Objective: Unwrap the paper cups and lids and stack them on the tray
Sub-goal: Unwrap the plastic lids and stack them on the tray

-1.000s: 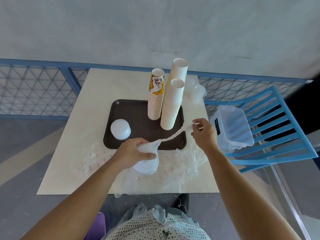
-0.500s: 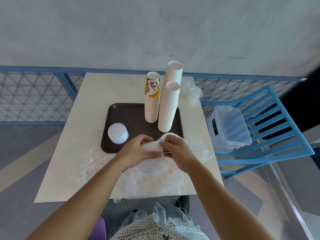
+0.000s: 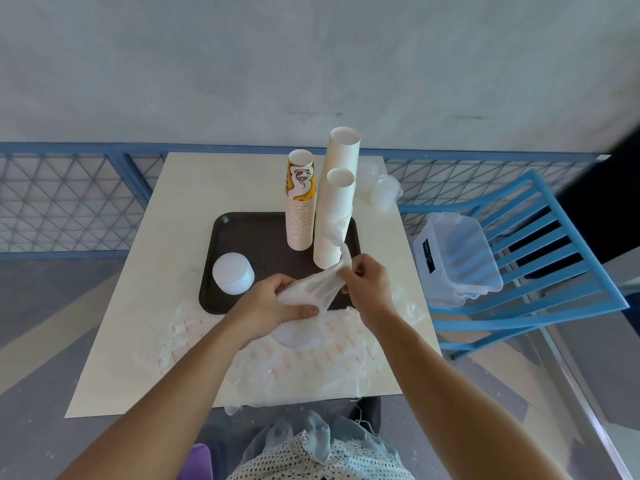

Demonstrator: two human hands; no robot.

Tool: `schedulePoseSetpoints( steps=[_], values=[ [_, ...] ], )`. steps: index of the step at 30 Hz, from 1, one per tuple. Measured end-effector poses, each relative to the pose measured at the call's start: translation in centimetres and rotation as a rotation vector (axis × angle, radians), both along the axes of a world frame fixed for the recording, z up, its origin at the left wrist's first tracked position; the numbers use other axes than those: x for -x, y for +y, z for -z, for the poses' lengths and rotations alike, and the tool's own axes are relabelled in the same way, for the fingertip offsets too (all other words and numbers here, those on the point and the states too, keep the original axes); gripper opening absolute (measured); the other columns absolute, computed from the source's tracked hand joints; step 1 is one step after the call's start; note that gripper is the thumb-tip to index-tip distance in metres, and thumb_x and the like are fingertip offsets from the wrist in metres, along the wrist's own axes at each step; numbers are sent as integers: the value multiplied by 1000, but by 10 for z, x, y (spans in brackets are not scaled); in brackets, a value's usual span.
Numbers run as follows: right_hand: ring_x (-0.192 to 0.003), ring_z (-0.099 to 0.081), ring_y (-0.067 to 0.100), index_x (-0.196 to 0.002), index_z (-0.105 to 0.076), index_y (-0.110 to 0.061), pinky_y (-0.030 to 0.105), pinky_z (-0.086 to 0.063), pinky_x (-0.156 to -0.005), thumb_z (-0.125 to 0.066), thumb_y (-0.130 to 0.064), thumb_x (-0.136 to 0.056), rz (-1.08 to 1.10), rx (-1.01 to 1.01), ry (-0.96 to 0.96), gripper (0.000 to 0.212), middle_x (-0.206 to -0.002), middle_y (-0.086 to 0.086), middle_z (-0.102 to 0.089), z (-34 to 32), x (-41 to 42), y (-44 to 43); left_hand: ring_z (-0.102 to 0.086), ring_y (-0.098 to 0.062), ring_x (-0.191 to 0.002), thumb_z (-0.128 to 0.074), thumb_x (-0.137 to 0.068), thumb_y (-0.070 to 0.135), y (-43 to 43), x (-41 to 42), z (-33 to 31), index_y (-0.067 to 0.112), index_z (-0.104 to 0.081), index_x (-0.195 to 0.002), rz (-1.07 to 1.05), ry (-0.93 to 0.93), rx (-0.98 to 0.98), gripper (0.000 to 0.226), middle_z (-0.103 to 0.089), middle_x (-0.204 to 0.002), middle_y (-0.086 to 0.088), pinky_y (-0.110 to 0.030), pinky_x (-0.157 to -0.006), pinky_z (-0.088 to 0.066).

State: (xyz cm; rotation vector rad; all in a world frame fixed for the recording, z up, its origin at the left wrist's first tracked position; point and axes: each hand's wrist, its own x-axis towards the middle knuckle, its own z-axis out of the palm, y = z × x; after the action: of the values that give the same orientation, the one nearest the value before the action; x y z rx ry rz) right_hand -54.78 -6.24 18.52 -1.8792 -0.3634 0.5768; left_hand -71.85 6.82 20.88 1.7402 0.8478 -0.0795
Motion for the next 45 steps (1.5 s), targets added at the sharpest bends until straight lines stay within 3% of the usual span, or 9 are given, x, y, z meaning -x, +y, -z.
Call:
schedulePoseSetpoints(
  steps=[7, 11, 15, 19, 23, 28, 32, 37, 45],
  values=[
    [-65, -54, 19, -87, -47, -15, 31, -50, -61, -54, 2, -96, 420, -272, 375, 20, -91, 17, -73, -4, -54, -20, -66, -14, -105, -95, -61, 60, 9, 14, 8, 38, -64, -114, 33, 57, 13, 65, -69, -113, 12, -33, -89, -58],
    [-89, -67, 27, -121, -59, -12, 43, -57, -81, -61, -10, -98, -72, 2, 416, 23, -108, 18, -75, -3, -61, -31, -66, -14, -107, -96, -59, 61, 12, 17, 11, 38, -65, -116, -7, 30, 42, 69, -70, -115, 12, -34, -91, -58],
    [-88, -68, 26, -110, -69, -2, 42, -54, -85, -61, -17, -99, -374, 26, 575, 20, -96, 13, -73, 1, -30, -25, -66, -13, -107, -95, -64, 58, 7, 4, 6, 38, -63, -118, 58, 20, 21, 66, -69, -116, 13, -35, -94, -58],
    [-76, -65, 30, -92, -63, -1, 38, -58, -67, -55, 4, -96, -231, -288, 611, 10, -79, 14, -65, -1, -18, -12, -67, -14, -106, -95, -63, 57, 4, 0, 4, 38, -63, -118, 120, 56, 16, 66, -69, -114, 13, -39, -97, -58],
    [-76, -67, 28, -87, -63, 2, 44, -60, -77, -52, 15, -92, -186, -276, 575, 18, -78, 14, -64, -9, -28, -7, -66, -17, -109, -93, -68, 55, 5, -1, 4, 35, -62, -121, 137, 83, 30, 64, -69, -117, 10, -41, -99, -58],
    [-59, -64, 9, -69, -50, -16, 27, -54, -60, -66, -2, -91, 226, -100, 63, 30, -62, 0, -63, -4, -43, -7, -67, -17, -106, -92, -69, 57, 5, 0, 4, 36, -64, -116, 113, 78, 39, 59, -70, -113, 10, -35, -90, -60],
    [-69, -68, 17, -79, -50, -17, 35, -54, -70, -63, 1, -91, 431, -168, 157, 26, -62, -3, -67, 3, -68, -13, -68, -15, -104, -93, -66, 59, 8, 6, 3, 36, -65, -113, 82, 67, 44, 59, -71, -110, 11, -34, -87, -60],
    [-85, -66, 21, -114, -51, -14, 32, -59, -76, -62, -7, -98, 540, -292, 326, 21, -101, 10, -61, 2, -80, -25, -66, -17, -103, -91, -68, 59, 13, 8, 4, 35, -63, -115, 5, 53, -8, 60, -69, -111, 8, -33, -83, -60],
    [-105, -68, 38, -132, -64, -13, 51, -57, -88, -55, -52, -100, -281, -31, 773, 51, -131, 23, -64, 10, -3, -39, -70, -13, -101, -89, -67, 65, 6, -9, 1, 37, -65, -115, -184, -51, 25, 60, -72, -107, 11, -39, -89, -61]
  ],
)
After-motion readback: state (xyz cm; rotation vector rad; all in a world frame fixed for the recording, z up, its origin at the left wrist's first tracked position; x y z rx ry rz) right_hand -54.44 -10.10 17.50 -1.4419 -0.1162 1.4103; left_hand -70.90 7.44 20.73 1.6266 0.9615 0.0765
